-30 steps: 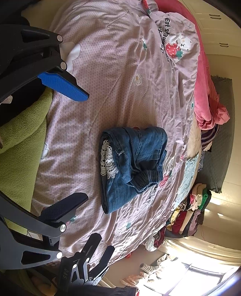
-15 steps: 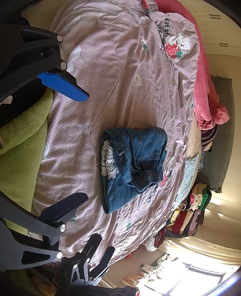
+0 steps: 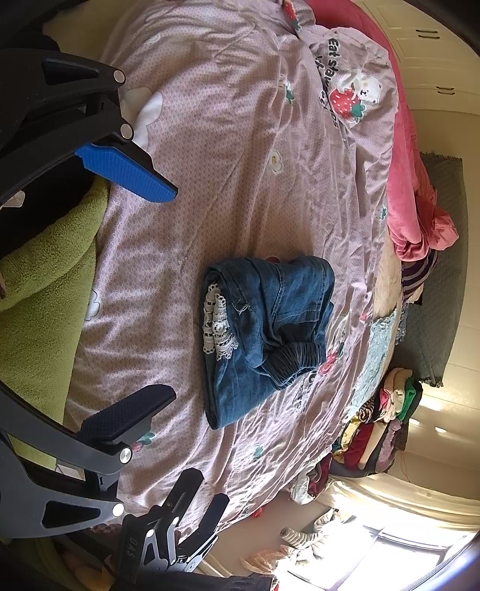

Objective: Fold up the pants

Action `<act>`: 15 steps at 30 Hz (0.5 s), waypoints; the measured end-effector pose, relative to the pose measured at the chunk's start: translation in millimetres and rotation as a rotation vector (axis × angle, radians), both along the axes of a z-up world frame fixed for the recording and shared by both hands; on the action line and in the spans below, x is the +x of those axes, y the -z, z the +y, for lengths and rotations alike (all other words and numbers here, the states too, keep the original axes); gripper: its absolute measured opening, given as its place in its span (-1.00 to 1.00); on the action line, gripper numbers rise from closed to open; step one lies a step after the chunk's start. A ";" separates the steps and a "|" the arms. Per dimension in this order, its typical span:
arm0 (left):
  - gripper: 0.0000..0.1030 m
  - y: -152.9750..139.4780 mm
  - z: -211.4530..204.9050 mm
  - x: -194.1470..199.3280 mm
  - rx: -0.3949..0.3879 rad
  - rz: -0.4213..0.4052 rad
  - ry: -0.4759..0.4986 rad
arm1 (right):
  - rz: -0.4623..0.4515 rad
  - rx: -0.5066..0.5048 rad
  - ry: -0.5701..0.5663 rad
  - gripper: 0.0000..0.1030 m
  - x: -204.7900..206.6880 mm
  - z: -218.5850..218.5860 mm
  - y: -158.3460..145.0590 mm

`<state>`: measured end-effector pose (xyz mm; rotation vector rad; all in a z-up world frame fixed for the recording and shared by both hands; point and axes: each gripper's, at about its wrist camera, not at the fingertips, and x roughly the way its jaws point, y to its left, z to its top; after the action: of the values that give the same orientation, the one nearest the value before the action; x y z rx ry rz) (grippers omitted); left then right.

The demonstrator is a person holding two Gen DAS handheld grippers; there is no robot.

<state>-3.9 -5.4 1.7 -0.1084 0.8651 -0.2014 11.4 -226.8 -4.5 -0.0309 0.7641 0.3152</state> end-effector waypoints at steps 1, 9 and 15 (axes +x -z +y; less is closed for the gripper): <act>0.91 0.1 -0.1 0.1 0.001 0.000 0.000 | 0.000 0.000 0.000 0.82 0.5 1.0 0.4; 0.91 0.0 2.6 -1.6 0.016 -0.002 -0.008 | -0.003 -0.001 0.004 0.82 0.1 -0.9 -0.8; 0.91 -0.9 2.9 -2.8 0.022 -0.005 -0.006 | -0.001 -0.003 0.008 0.82 1.1 -2.0 -0.9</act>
<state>-6.8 -2.5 2.6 -0.0901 0.8619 -0.1865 12.5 -228.8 -3.6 -0.0312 0.7631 0.3063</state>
